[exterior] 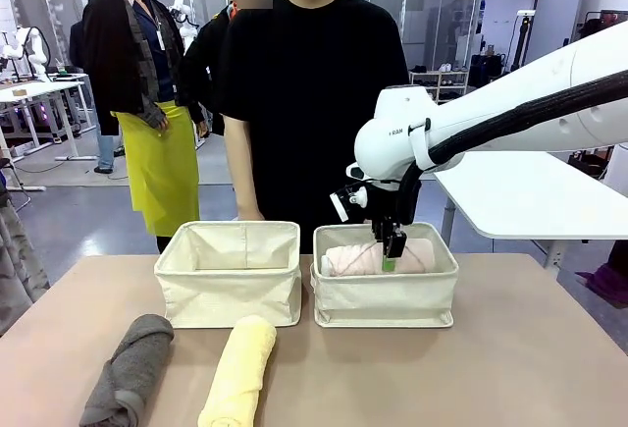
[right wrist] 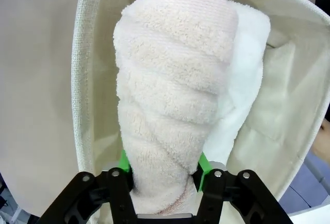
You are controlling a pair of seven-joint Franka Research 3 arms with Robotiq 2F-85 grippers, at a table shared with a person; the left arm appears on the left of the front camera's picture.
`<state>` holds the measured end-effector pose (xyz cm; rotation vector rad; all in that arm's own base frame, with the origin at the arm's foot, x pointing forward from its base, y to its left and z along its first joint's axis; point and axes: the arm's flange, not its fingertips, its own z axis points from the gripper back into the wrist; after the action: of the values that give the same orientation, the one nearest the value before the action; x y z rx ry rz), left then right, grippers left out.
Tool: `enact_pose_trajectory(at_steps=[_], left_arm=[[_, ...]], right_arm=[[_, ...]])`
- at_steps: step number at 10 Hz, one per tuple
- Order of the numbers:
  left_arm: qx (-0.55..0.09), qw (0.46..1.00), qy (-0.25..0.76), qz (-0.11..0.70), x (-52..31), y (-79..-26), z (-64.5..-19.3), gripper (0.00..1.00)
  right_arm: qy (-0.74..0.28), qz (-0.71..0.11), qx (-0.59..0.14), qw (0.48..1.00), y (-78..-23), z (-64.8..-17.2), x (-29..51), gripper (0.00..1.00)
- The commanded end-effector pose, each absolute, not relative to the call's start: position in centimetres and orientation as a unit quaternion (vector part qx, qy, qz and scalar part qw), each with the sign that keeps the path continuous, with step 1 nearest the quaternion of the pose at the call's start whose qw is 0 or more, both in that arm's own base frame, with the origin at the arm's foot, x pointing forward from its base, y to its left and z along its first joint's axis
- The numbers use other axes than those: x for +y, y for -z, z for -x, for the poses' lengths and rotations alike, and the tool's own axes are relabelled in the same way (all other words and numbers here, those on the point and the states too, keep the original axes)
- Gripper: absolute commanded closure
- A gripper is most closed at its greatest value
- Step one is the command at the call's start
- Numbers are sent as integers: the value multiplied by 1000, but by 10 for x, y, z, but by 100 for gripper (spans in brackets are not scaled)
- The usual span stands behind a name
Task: Divide the towels into two baskets.
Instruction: Pick up one hotel-folded towel from the bottom of the table and place it in the Fabric basket indicated by the person.
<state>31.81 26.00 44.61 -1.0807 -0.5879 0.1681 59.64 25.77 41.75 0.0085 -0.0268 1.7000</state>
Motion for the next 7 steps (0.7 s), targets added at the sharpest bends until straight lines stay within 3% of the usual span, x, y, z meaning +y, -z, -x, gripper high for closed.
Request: enact_pose_trajectory(at_steps=[1,2,7], left_arm=[[-282,808,-76,512,262,-448,-316,0],[-282,808,-76,512,262,-448,-316,0],[-282,808,-76,512,262,-448,-316,0]], right_arm=[[-752,-15,-19,658,-423,-595,257,15],[-752,-16,-24,658,-427,-593,258,0],[-743,-17,-26,668,-432,-588,252,0]])
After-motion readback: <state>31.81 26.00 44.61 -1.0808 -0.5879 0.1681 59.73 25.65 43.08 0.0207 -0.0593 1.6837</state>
